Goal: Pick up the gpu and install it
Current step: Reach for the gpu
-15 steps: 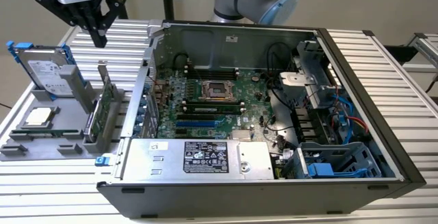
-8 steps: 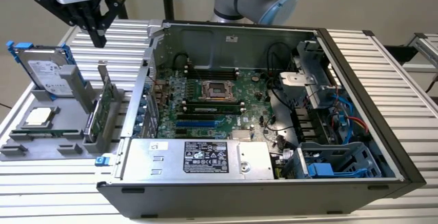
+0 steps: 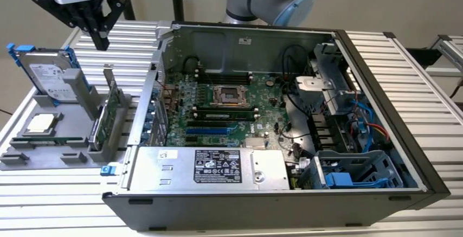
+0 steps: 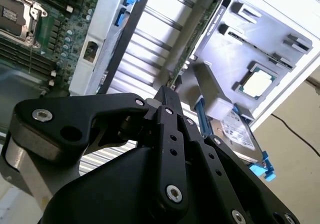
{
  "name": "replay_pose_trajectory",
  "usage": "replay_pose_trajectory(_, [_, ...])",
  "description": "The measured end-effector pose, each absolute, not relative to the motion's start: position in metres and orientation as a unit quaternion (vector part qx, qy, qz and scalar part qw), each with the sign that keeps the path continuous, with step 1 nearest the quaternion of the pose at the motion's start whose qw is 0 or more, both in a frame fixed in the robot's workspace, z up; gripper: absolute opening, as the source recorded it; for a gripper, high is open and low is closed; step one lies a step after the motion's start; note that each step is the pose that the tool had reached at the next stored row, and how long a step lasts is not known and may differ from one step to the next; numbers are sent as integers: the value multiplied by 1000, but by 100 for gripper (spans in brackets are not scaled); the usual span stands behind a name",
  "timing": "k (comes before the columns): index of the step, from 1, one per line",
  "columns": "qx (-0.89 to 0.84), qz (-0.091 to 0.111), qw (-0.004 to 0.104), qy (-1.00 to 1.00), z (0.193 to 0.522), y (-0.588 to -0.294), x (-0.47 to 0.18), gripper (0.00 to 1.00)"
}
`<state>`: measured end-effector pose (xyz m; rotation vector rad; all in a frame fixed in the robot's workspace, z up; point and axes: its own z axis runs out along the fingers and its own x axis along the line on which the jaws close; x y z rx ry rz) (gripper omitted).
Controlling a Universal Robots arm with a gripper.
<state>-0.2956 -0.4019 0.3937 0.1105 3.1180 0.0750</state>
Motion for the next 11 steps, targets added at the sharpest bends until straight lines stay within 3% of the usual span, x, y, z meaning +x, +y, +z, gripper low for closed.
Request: replay_pose_trajectory(11, [35, 24, 10, 999, 394, -403, -304, 0])
